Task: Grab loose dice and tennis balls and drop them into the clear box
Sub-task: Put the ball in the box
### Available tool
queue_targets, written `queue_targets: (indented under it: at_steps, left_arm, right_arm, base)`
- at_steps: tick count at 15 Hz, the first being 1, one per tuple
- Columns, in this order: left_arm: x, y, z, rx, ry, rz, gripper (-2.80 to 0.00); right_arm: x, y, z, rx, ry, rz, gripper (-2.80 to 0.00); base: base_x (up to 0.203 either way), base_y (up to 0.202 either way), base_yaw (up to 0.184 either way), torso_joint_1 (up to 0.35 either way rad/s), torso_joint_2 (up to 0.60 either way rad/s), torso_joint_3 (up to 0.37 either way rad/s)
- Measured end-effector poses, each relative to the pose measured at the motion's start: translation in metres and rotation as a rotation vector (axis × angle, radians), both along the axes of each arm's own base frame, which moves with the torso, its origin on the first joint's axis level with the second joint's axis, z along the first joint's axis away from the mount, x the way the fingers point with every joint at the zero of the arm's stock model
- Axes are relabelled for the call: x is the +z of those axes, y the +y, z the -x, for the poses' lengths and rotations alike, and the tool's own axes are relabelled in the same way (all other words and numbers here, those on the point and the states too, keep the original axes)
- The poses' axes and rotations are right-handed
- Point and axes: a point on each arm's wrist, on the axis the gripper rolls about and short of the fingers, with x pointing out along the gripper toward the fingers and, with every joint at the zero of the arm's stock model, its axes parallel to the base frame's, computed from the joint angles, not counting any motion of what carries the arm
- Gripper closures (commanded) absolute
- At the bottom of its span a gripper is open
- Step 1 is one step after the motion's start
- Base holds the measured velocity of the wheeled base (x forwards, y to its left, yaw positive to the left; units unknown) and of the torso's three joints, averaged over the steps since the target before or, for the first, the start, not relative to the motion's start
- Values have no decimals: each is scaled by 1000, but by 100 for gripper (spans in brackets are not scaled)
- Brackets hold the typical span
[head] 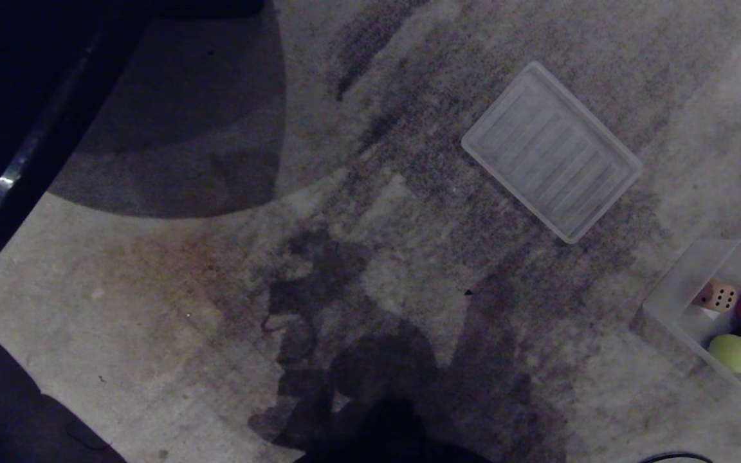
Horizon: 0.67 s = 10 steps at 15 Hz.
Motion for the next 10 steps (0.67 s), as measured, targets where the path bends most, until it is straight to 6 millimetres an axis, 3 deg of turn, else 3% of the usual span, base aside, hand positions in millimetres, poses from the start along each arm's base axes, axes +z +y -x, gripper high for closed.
queue_targets:
  at_steps: [5, 10]
  left_arm:
    - [0, 0, 0, 0, 0, 0, 0]
    - [0, 0, 0, 0, 0, 0, 0]
  right_arm:
    - [-8, 0, 15, -9, -178, 15, 0]
    - [-10, 0, 18, -10, -221, 15, 0]
  base:
    - [0, 0, 0, 0, 0, 0]
    - [0, 0, 0, 0, 0, 0]
